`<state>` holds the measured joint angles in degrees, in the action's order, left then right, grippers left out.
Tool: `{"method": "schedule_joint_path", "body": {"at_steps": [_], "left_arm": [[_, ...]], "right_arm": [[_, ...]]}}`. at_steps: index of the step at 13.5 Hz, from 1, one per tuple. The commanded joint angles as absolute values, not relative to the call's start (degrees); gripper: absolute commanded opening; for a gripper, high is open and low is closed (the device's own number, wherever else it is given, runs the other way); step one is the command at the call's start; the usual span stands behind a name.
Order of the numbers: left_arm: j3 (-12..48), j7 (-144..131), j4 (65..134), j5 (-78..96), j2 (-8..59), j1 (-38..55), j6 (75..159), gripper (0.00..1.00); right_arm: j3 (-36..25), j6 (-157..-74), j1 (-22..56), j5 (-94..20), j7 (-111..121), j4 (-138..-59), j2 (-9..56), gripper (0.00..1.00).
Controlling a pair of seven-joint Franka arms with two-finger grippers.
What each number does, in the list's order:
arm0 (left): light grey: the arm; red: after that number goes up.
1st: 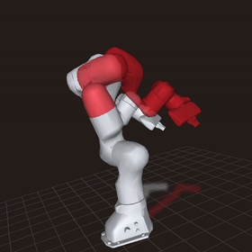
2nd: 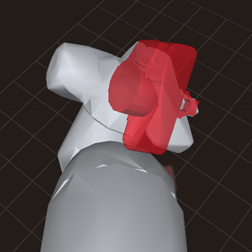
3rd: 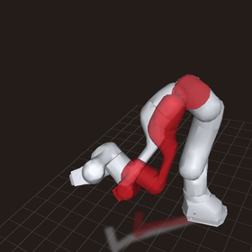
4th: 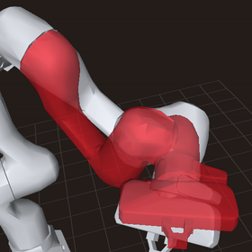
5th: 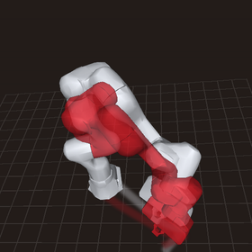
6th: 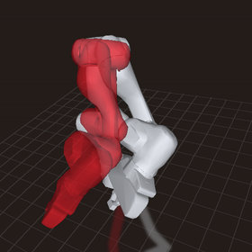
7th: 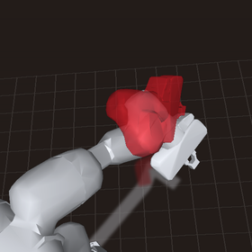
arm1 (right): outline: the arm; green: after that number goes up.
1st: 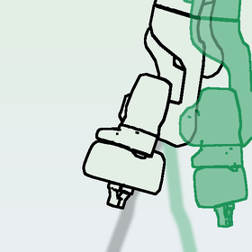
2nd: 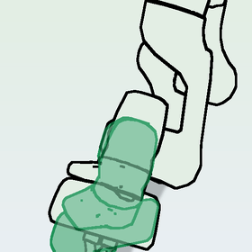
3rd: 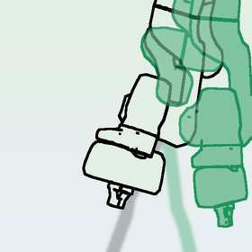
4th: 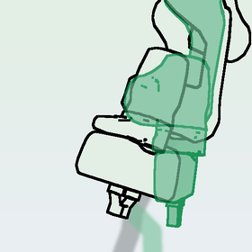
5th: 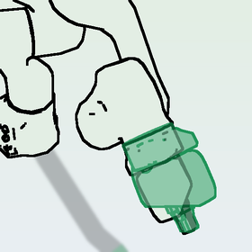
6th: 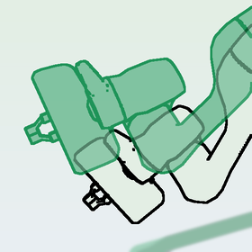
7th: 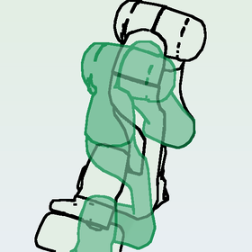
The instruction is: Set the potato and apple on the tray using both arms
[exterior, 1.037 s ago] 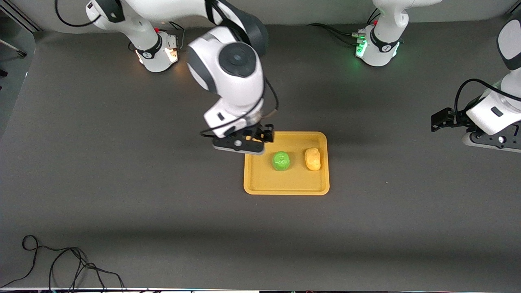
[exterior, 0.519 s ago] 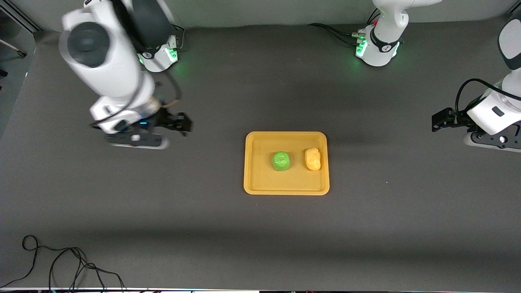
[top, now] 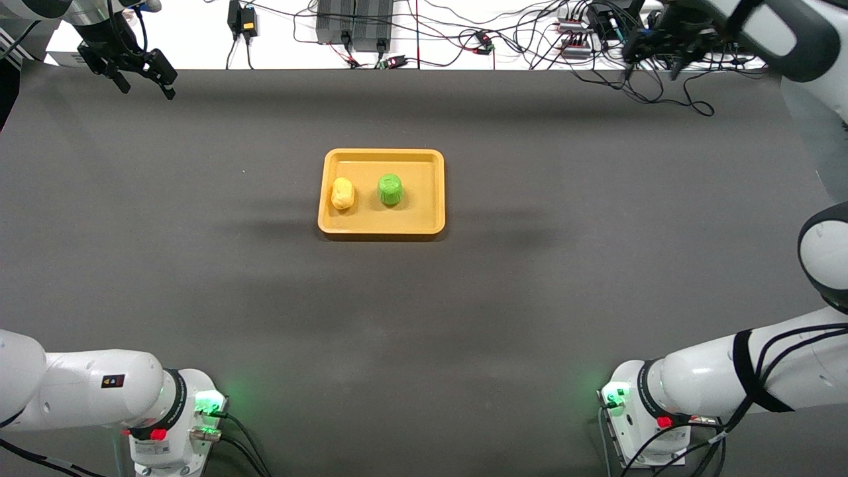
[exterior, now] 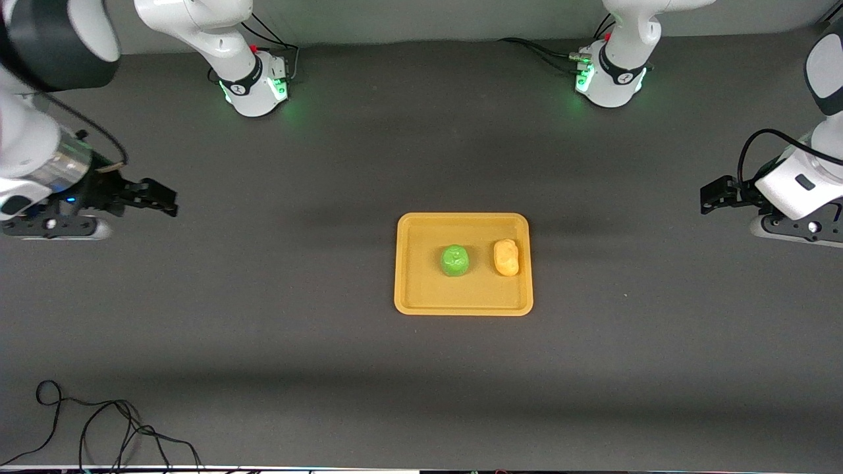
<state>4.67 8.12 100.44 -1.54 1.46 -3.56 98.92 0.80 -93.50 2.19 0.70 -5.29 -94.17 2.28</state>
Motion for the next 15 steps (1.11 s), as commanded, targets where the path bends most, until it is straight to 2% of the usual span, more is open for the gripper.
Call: {"method": "schedule_joint_path", "body": {"at_steps": [1,4,10,15], "left_arm": [[4.8,9.0,99.1,-2.4,1.7,-3.8,98.8,1.00],[4.7,9.0,99.1,-2.4,1.8,-3.9,98.7,1.00],[4.8,9.7,95.8,-0.7,2.5,-3.9,98.9,1.00],[4.7,11.2,96.1,-0.5,2.6,-3.9,100.1,1.00]], "right_arm": [[1.4,-94.8,-0.9,0.7,-0.8,-96.8,0.0,1.00],[-0.6,-94.7,-0.9,0.7,0.3,-96.6,0.1,1.00],[-0.4,-93.9,-0.6,0.9,0.3,-93.8,1.1,1.00],[-0.4,-93.8,-0.5,0.9,-0.4,-93.9,0.7,1.00]]}}
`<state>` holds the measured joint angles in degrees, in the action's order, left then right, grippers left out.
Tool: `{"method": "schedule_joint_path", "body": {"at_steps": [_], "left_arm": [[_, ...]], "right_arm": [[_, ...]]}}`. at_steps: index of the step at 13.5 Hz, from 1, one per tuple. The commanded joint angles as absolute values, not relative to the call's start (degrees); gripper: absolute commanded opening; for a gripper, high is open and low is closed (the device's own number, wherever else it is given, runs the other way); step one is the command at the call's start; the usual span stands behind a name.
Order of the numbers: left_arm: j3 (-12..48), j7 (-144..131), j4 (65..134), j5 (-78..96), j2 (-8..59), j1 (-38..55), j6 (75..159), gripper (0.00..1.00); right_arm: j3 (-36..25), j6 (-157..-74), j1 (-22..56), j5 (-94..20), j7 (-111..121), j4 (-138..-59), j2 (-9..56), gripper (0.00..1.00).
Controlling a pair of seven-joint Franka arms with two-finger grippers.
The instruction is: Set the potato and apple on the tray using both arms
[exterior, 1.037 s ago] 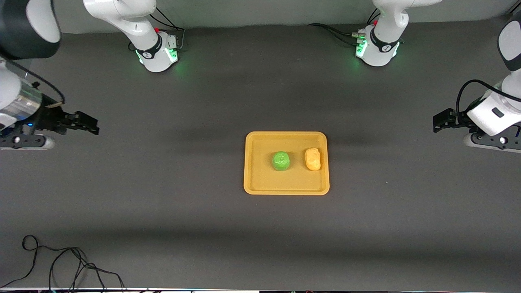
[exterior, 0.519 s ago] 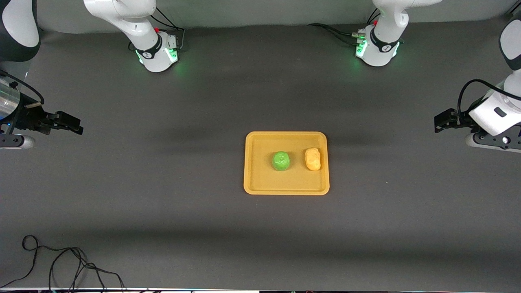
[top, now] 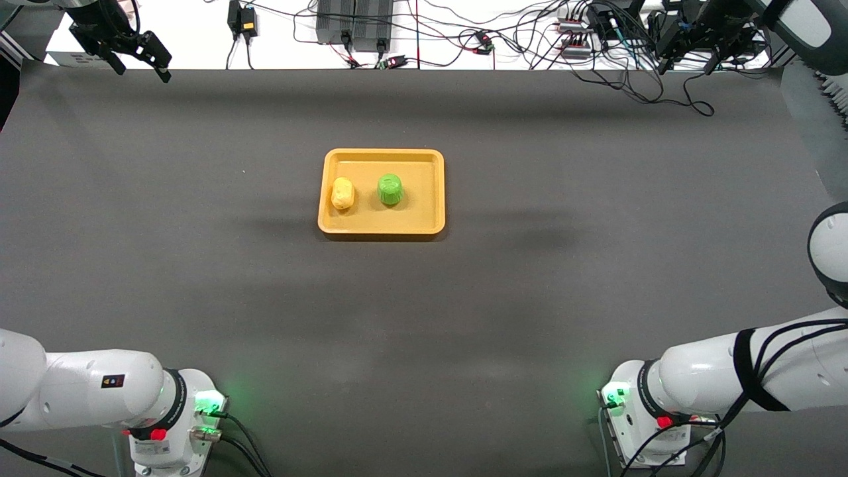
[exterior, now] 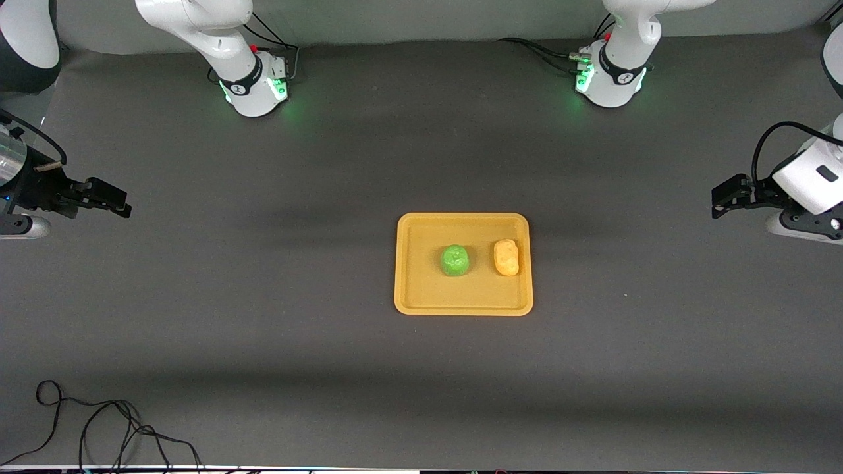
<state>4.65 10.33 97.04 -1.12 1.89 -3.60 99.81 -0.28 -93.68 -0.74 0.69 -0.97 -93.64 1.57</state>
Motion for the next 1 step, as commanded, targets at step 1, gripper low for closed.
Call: {"method": "schedule_joint_path", "body": {"at_steps": [1], "left_arm": [[4.7,11.2,96.1,-0.5,2.7,-3.9,100.2,1.00]], "right_arm": [[-0.4,-93.9,-0.6,0.8,-0.5,-93.8,0.8,1.00]]}}
